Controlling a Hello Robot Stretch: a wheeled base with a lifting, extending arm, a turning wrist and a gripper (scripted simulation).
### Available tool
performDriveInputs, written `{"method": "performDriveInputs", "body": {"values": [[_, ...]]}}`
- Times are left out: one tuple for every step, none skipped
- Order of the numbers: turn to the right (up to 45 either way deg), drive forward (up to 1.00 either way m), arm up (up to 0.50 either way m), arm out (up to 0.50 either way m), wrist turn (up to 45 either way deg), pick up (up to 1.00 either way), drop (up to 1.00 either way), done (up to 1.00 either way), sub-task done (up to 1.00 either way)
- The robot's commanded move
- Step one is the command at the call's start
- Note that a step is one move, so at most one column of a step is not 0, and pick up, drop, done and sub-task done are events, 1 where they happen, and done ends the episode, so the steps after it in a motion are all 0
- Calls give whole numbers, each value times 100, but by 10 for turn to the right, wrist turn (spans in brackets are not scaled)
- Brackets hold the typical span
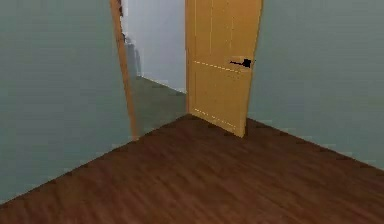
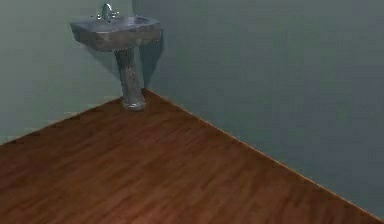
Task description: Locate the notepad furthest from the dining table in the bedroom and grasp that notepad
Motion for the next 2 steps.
{"method": "performDriveInputs", "body": {"values": [[0, 100, 0, 0, 0, 0, 0, 0, 0], [0, 100, 0, 0, 0, 0, 0, 0, 0]]}}
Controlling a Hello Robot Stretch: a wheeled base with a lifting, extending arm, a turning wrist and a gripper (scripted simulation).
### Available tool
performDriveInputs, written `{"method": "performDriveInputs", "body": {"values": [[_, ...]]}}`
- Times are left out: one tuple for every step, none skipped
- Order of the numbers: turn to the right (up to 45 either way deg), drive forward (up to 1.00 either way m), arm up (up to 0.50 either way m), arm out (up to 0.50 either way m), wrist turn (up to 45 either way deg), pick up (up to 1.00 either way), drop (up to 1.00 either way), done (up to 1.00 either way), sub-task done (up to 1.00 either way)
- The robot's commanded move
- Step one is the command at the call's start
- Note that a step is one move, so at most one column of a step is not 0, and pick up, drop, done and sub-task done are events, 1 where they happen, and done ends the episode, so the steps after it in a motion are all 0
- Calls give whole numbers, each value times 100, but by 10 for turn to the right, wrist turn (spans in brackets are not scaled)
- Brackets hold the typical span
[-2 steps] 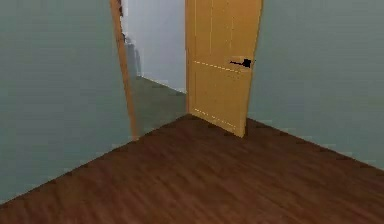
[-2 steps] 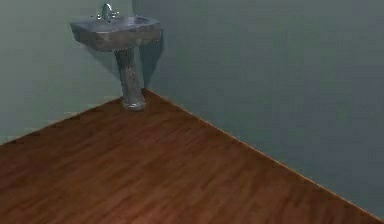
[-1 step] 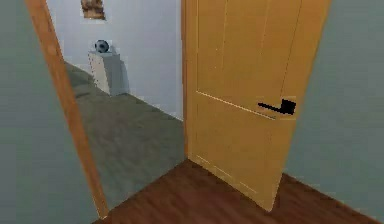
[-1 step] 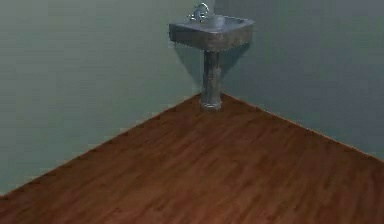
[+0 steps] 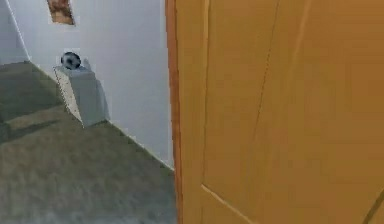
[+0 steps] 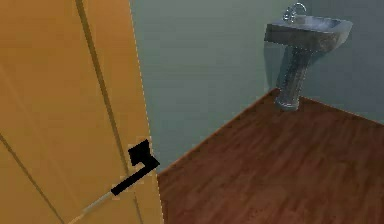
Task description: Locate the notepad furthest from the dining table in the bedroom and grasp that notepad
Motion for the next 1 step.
{"method": "performDriveInputs", "body": {"values": [[-60, 0, 0, 0, 0, 0, 0, 0, 0]]}}
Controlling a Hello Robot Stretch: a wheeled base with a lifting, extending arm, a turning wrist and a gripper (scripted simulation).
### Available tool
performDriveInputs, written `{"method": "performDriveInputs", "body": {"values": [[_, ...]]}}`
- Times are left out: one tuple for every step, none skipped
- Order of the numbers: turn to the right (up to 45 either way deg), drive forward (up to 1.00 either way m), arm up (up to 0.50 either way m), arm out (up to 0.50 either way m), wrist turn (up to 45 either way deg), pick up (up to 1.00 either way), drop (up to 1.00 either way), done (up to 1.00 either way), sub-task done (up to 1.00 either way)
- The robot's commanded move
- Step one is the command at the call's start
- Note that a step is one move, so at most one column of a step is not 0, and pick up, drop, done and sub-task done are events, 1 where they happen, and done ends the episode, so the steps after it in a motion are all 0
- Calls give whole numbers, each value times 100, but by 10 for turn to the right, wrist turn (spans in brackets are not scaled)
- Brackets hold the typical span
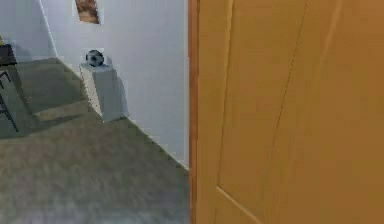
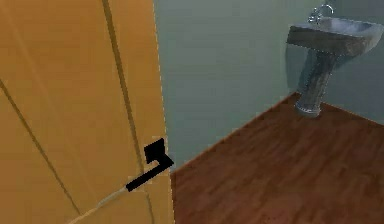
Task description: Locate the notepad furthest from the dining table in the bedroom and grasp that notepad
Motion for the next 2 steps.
{"method": "performDriveInputs", "body": {"values": [[0, 40, 0, 0, 0, 0, 0, 0, 0], [-450, 0, 0, 0, 0, 0, 0, 0, 0]]}}
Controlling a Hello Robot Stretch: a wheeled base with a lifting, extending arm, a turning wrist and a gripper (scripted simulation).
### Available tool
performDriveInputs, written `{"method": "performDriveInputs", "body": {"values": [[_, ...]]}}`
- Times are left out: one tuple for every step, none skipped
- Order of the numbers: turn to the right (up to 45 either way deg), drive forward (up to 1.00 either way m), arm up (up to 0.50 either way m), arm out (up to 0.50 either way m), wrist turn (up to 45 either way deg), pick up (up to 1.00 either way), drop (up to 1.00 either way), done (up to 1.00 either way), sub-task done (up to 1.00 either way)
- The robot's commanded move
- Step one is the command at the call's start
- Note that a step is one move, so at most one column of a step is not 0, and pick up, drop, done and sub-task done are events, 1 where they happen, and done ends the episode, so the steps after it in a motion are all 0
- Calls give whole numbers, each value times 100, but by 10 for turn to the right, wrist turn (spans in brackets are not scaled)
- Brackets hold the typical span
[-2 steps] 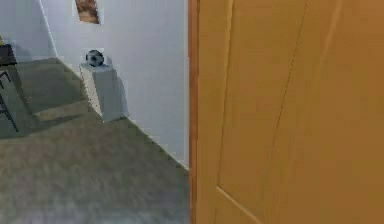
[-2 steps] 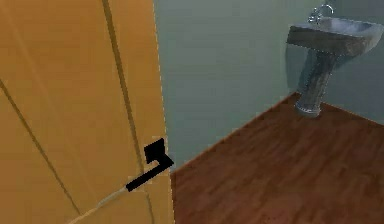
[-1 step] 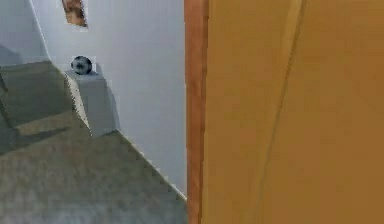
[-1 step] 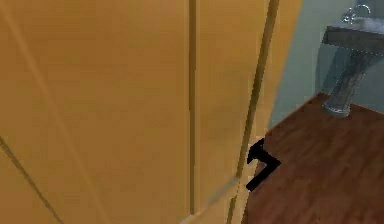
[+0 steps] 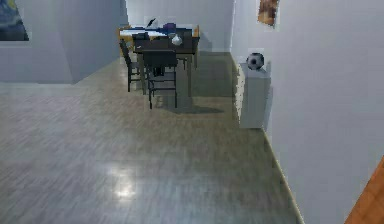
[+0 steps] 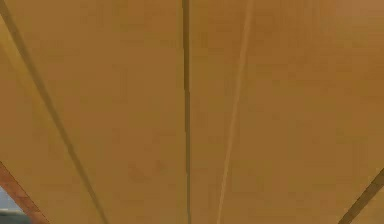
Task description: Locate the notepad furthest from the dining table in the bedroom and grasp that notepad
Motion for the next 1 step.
{"method": "performDriveInputs", "body": {"values": [[-30, 0, 0, 0, 0, 0, 0, 0, 0]]}}
